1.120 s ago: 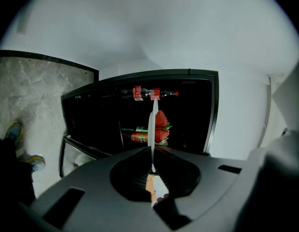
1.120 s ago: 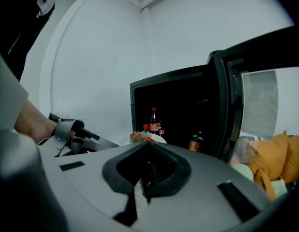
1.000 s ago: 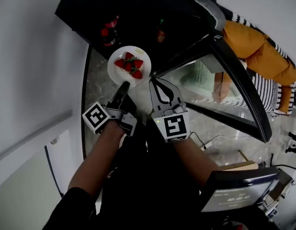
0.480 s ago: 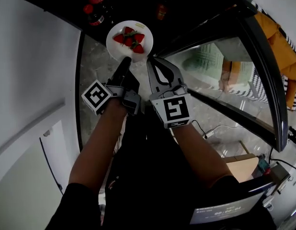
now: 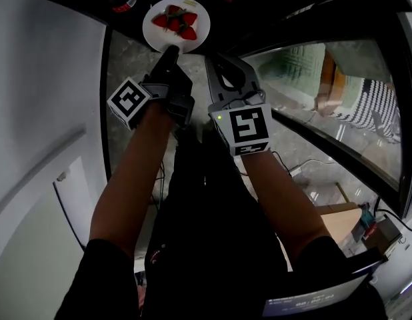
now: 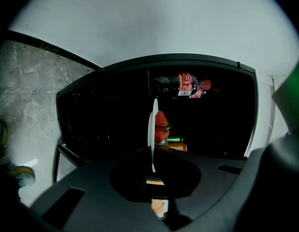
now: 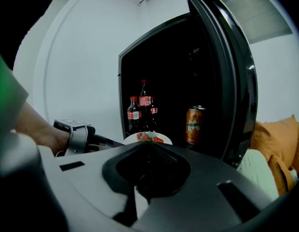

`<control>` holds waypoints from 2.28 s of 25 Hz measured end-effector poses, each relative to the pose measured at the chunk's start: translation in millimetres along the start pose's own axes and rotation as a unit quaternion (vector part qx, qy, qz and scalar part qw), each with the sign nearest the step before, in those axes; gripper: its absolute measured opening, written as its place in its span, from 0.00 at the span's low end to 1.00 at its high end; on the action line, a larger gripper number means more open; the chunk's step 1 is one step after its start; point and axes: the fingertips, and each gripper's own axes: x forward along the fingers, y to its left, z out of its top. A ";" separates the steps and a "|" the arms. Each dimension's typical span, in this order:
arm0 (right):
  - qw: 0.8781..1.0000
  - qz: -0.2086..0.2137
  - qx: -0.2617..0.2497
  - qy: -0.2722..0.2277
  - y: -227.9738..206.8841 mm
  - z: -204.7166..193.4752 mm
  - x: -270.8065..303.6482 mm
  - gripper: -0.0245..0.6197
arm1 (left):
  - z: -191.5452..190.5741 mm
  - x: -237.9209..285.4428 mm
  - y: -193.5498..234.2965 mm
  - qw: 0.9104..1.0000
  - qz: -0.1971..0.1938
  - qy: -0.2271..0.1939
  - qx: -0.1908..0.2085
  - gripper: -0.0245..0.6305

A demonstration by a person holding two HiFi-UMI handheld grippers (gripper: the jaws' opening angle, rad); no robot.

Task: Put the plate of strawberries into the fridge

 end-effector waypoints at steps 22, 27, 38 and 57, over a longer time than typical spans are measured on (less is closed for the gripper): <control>1.000 -0.003 -0.001 0.021 -30.7 -22.2 50.5 0.05 | 30.8 68.7 6.5 0.999 -0.028 0.003 -0.028 0.06; 1.000 -0.009 0.002 0.025 -34.3 -23.7 50.9 0.05 | 31.1 65.5 8.9 0.999 -0.019 0.016 0.021 0.15; 1.000 -0.017 -0.002 0.026 -32.8 -22.8 50.1 0.05 | 34.1 37.4 -2.4 0.916 0.073 0.036 0.393 0.18; 0.999 -0.022 0.012 0.025 -38.4 -28.3 53.7 0.05 | 15.2 50.0 -21.9 0.692 0.131 0.017 0.710 0.18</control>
